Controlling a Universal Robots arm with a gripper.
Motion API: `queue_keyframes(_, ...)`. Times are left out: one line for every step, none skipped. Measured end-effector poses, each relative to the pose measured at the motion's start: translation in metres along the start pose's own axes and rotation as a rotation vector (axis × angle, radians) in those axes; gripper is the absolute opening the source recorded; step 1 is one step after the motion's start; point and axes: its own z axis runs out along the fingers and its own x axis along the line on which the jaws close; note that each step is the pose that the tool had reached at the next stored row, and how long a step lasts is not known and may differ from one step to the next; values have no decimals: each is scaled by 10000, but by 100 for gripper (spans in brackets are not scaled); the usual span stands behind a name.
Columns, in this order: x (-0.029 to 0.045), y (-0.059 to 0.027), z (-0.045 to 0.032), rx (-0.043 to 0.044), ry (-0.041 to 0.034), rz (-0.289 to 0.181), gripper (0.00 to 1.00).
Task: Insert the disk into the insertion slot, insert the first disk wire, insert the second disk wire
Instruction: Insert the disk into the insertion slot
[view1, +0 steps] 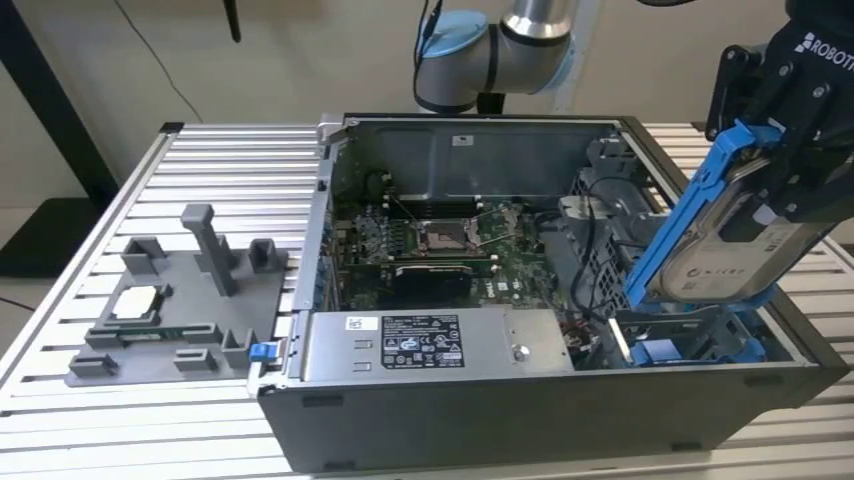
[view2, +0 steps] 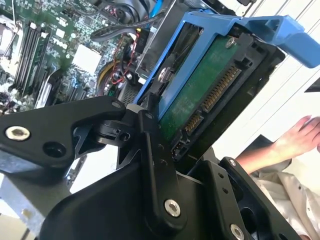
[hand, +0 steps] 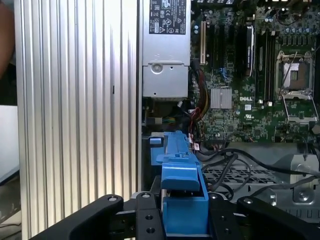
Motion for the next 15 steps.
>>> queue_keyframes(4, 0, 5, 3, -2, 0, 0)
queue_keyframes(6, 0, 7, 4, -2, 0, 0)
queue_keyframes(8, 0, 7, 4, 0, 0, 0)
queue_keyframes(11, 0, 13, 6, 2, 1, 0)
queue_keyframes(11, -1, 18, 10, 1, 0, 0)
queue_keyframes(11, -1, 20, 11, 0, 0, 0)
queue_keyframes(11, -1, 21, 13, 0, 1, 0)
queue_keyframes(11, -1, 23, 14, -1, 0, 0)
queue_keyframes(11, -1, 25, 16, 0, 0, 0)
queue_keyframes(11, -1, 27, 17, 0, 0, 0)
queue_keyframes(11, -1, 29, 19, 0, 1, 0)
queue_keyframes(11, -1, 30, 20, 0, 1, 0)
queue_keyframes(11, -1, 32, 21, 0, 0, 0)
queue_keyframes(11, -1, 34, 22, 0, 0, 0)
queue_keyframes(11, -1, 35, 23, 0, 0, 0)
